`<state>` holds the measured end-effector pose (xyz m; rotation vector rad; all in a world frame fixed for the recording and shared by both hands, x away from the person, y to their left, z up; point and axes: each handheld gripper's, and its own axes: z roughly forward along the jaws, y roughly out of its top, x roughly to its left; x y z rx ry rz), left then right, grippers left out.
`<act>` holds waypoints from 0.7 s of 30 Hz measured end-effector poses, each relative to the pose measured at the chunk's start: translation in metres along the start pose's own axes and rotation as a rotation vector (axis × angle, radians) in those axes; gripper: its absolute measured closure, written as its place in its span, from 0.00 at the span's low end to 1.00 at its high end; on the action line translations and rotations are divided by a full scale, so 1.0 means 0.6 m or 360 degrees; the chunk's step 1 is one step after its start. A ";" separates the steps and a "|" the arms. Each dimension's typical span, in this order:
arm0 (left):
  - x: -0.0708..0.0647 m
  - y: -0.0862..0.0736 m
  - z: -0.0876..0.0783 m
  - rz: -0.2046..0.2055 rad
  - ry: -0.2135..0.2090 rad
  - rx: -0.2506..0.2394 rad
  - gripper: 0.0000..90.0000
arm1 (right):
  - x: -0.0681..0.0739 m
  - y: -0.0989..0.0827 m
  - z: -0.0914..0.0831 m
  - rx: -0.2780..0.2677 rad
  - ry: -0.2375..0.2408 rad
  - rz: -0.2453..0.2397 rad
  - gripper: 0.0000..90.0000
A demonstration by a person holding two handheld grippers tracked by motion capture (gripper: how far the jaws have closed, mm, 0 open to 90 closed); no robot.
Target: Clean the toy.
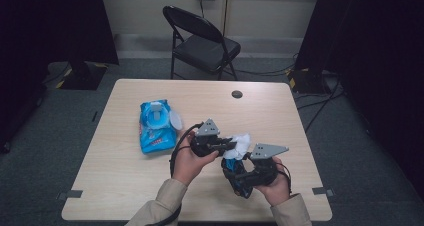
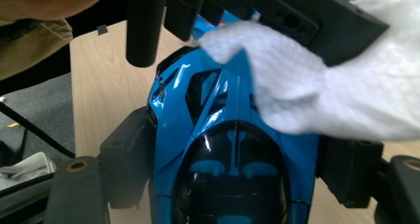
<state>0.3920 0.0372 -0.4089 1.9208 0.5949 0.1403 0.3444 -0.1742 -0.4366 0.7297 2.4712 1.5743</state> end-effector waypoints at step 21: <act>0.009 0.004 -0.053 -0.0030 0.0068 -0.0071 0.91 | -0.010 -0.003 -0.008 -0.0020 -0.0038 0.0021 0.27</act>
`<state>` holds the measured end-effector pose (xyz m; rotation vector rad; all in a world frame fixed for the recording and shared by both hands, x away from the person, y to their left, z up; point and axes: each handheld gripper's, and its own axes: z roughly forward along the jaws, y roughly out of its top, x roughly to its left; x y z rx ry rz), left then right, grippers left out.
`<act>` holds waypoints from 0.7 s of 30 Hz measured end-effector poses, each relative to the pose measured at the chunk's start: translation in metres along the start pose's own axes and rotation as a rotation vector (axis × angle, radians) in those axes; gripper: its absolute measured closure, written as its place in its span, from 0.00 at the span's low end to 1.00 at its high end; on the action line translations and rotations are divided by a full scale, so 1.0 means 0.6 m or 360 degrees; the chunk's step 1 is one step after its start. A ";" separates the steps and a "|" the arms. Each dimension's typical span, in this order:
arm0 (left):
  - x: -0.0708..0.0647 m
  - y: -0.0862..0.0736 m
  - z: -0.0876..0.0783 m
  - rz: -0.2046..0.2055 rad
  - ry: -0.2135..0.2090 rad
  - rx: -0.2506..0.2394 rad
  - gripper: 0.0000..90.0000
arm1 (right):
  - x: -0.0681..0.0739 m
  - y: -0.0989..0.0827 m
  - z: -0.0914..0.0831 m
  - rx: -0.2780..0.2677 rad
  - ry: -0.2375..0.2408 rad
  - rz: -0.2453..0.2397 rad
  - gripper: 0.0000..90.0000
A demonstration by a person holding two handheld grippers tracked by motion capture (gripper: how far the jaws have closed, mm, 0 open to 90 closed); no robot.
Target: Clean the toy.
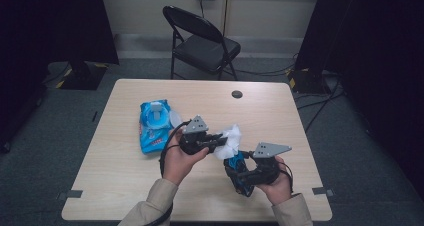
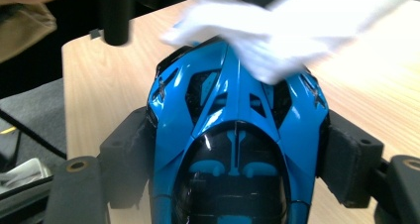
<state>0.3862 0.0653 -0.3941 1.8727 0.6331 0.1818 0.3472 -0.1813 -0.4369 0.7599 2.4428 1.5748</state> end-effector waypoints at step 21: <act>-0.039 -0.019 0.005 0.0043 -0.0144 0.0018 0.89 | -0.013 -0.006 -0.007 0.0009 -0.0064 0.0026 0.27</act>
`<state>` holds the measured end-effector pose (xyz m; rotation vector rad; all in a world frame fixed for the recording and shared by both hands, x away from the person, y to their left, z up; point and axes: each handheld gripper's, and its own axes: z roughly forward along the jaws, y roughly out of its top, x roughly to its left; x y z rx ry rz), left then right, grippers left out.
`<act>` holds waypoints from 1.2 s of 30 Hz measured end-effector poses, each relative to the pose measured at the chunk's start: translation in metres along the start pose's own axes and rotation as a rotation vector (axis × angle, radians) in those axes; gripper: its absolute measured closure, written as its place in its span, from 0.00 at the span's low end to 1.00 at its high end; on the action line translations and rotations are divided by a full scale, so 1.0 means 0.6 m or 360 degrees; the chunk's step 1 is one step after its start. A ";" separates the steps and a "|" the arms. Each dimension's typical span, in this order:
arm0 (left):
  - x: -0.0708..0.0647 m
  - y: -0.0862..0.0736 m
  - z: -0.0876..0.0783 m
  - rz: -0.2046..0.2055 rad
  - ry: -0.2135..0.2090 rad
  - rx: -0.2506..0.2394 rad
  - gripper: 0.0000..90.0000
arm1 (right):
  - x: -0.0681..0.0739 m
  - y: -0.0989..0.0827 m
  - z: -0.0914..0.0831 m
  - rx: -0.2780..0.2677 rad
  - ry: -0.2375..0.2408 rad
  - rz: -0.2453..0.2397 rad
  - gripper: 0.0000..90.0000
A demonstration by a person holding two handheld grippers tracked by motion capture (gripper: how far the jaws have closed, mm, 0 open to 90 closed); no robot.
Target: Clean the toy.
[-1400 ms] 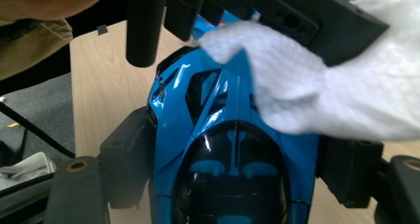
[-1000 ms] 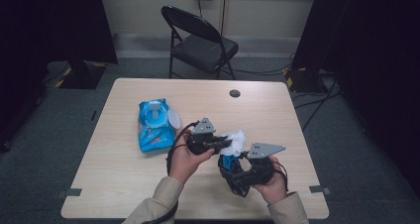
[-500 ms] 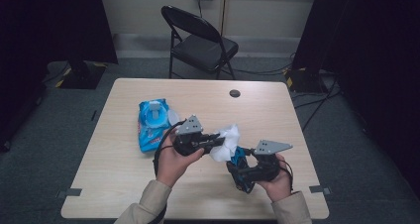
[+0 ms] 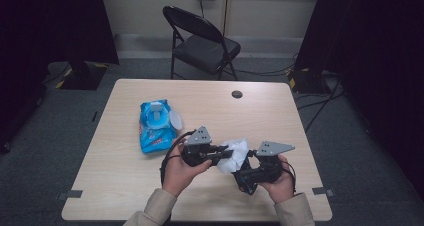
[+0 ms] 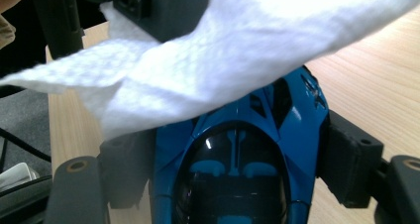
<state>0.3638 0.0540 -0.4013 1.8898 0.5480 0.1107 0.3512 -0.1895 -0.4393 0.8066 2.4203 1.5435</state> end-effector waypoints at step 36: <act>0.045 -0.007 0.034 -0.0087 0.0135 0.0090 0.88 | 0.027 0.017 -0.001 -0.0047 0.0103 -0.0064 0.27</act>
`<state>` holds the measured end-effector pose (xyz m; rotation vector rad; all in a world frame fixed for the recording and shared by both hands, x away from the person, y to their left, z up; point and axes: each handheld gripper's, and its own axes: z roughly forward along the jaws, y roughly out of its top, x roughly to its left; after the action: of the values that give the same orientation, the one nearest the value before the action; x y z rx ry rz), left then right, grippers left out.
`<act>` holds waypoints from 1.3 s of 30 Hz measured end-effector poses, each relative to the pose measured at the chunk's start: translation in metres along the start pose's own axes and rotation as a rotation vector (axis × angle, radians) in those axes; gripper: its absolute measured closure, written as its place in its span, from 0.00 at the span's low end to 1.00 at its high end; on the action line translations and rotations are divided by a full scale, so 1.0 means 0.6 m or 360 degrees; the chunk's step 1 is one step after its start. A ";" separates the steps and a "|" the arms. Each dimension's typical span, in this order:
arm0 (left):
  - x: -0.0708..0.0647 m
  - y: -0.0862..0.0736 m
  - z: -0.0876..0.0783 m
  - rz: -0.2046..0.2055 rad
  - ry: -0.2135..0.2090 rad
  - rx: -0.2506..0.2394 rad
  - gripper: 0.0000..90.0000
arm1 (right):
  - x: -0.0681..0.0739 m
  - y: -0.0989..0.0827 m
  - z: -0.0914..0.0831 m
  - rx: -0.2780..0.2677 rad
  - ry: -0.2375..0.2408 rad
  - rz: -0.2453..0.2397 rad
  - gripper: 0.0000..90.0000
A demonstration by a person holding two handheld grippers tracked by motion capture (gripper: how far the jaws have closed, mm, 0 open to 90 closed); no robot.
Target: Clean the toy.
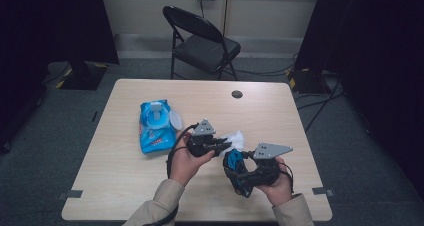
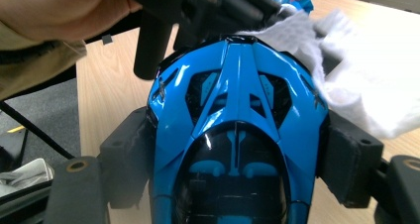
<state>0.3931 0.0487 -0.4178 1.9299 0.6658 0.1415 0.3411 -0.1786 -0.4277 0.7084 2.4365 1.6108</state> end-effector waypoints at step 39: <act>-0.051 -0.080 0.022 -0.0028 -0.0253 0.0070 0.90 | -0.022 -0.004 -0.013 -0.0076 -0.0088 0.0082 0.27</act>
<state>0.3540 0.0367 -0.4595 1.9533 0.5841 -0.0376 0.3492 -0.1915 -0.4284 0.8028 2.3520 1.6393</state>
